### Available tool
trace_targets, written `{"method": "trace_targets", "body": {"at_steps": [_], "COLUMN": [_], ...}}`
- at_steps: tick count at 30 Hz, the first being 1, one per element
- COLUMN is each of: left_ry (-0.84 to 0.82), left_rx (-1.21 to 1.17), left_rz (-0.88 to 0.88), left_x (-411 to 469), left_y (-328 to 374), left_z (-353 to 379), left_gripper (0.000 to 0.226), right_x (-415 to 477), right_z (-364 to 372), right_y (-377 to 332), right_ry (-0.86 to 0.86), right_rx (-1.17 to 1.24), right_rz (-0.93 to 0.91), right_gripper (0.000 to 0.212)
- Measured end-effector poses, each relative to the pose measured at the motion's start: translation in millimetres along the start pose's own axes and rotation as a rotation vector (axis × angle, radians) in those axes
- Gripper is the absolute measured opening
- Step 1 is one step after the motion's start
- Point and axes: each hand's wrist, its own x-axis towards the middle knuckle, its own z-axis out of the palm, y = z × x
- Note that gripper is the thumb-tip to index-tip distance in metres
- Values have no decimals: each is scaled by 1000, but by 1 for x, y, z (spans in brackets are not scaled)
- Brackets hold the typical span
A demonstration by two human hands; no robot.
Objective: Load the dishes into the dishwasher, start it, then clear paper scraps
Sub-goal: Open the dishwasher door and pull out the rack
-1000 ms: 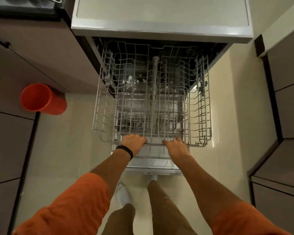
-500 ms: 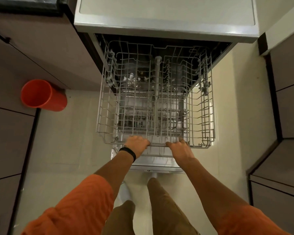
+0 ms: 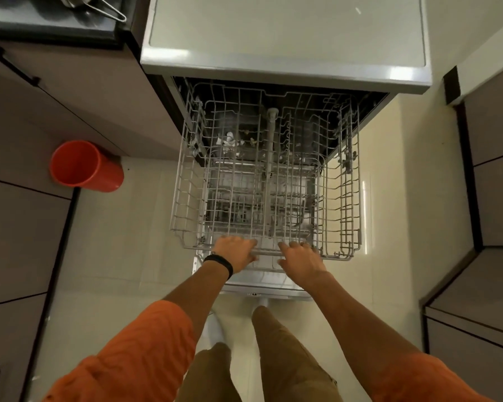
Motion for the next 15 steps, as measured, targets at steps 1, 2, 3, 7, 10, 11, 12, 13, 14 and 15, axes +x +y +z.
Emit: {"method": "trace_targets", "body": {"at_steps": [1,2,3,7,10,11,12,13,14,15], "left_ry": [19,43,72,190,300,335,364,397,425,457], "left_rx": [0,-2,-6,-56,-78,-83,-87,-91,-95,-94], "left_rz": [-14,-25,-40,-88,-123,-136,-145,-156,-168,-179], "left_x": [-7,-12,-19,-49,-74,-83,-89,-97,-105,-113], "left_y": [0,1,-1,-11,-28,-35,-41,-48,-55,-64], "left_z": [-9,-17,-28,-73,-101,-110,-117,-123,-128,-133], "left_gripper": [49,50,51,50,49,49,50,51,52,54], "right_x": [-4,-6,-8,-17,-25,-27,-28,-30,-33,-35], "right_z": [-9,-18,-28,-75,-110,-121,-131,-141,-150,-159], "right_y": [-3,-6,-9,-19,-36,-43,-50,-59,-68,-80], "right_ry": [10,22,43,99,166,198,226,255,278,303], "right_rx": [8,18,28,59,67,66,65,57,47,34], "right_rz": [-2,-5,-9,-30,-75,-91,-103,-117,-127,-138], "right_gripper": [50,52,53,54,52,51,51,52,54,56]}}
